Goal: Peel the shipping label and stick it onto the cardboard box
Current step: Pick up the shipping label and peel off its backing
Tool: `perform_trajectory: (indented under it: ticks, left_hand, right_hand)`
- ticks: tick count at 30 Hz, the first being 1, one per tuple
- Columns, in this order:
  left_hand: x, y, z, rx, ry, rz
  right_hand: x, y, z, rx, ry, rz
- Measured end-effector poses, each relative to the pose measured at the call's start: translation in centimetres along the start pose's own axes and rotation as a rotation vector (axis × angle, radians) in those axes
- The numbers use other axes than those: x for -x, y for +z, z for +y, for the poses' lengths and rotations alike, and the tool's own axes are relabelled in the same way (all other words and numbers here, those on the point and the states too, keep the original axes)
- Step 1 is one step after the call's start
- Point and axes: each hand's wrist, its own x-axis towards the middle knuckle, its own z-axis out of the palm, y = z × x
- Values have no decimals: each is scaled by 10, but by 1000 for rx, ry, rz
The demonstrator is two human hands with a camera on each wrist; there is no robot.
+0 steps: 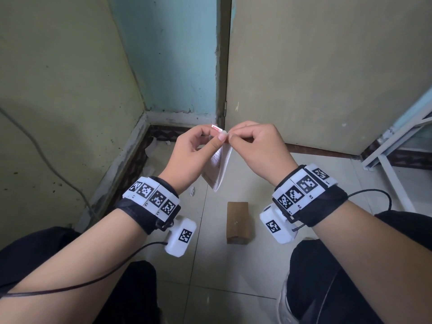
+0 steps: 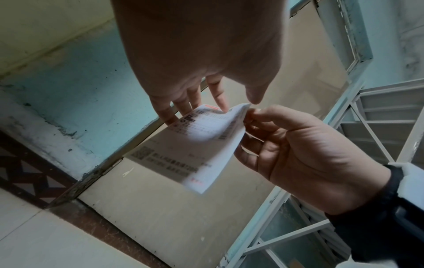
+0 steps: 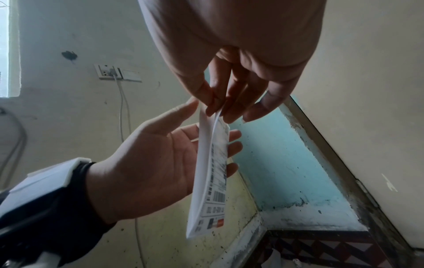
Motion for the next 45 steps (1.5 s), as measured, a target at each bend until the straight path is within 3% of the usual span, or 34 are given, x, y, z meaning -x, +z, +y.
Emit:
perform_trajectory:
  ticks: [24, 28, 32, 38, 45]
  left_hand:
    - [-2, -3, -3, -7, -30, 117]
    - [-4, -2, -6, -42, -39, 133]
    - [-4, -1, -10, -107, -36, 156]
    - [-3, -1, -9, -111, -51, 180]
    - [-2, 1, -9, -134, -59, 170]
  right_hand:
    - [-2, -5, 2, 181, -49, 116]
    - [0, -4, -1, 117, -115, 157]
    - [3, -2, -3, 151, -221, 95]
    - [4, 2, 4, 284, -198, 34]
    - [1, 2, 8, 353, -191, 69]
